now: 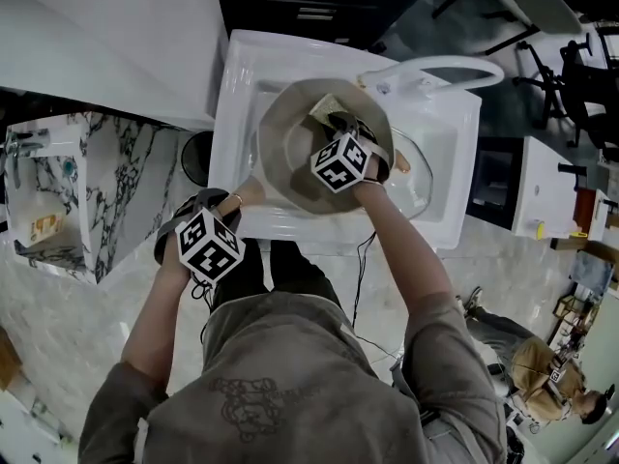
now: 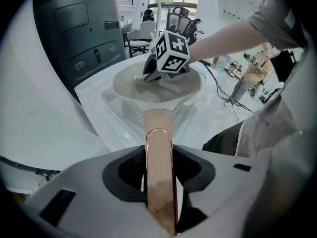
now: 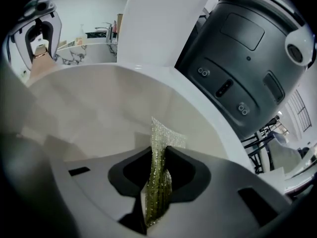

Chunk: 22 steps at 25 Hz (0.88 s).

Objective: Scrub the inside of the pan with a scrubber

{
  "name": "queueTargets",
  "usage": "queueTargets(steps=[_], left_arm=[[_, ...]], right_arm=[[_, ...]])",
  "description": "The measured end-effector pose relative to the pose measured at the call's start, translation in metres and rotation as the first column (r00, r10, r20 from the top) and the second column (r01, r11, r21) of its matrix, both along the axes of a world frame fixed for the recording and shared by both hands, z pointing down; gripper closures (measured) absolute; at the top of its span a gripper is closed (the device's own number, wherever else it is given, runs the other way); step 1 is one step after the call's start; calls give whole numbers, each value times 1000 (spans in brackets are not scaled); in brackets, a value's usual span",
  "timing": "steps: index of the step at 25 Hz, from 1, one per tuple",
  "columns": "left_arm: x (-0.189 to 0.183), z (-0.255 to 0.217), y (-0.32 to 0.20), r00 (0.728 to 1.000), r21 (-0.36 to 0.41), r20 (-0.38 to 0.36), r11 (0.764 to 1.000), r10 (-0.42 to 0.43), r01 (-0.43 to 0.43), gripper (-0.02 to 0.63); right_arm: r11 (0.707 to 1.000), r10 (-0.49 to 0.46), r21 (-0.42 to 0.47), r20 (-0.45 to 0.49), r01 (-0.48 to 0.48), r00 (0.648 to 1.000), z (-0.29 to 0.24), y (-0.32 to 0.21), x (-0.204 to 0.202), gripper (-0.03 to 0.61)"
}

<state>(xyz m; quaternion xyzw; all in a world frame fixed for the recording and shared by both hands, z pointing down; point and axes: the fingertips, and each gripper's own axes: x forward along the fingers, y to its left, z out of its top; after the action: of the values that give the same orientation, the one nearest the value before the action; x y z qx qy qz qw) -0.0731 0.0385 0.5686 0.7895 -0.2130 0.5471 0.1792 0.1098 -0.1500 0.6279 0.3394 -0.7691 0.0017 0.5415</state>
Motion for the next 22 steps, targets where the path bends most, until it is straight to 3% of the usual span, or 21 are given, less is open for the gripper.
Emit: queueTargets(steps=[5,9,17,22], left_arm=[[0,0,0,1000,-7,0,1000,-1,1,454],[1,-3,-2,1000,-11,-15,1000,-9,8,454],[2,-4,-3,1000,-16,-15,1000,-2,1,454],[3,-5,-3,1000,-16,-11,1000,-1,0,454]], right_arm=[[983,4,-182,30,2,1000,14,34,-4,494],[952,24,-307,62,-4,998,9,56,0,495],[842,-32,-529,147,106,989,-12,112,-7,495],[750,-60,-636,210,182,976,-22,145,-21,495]])
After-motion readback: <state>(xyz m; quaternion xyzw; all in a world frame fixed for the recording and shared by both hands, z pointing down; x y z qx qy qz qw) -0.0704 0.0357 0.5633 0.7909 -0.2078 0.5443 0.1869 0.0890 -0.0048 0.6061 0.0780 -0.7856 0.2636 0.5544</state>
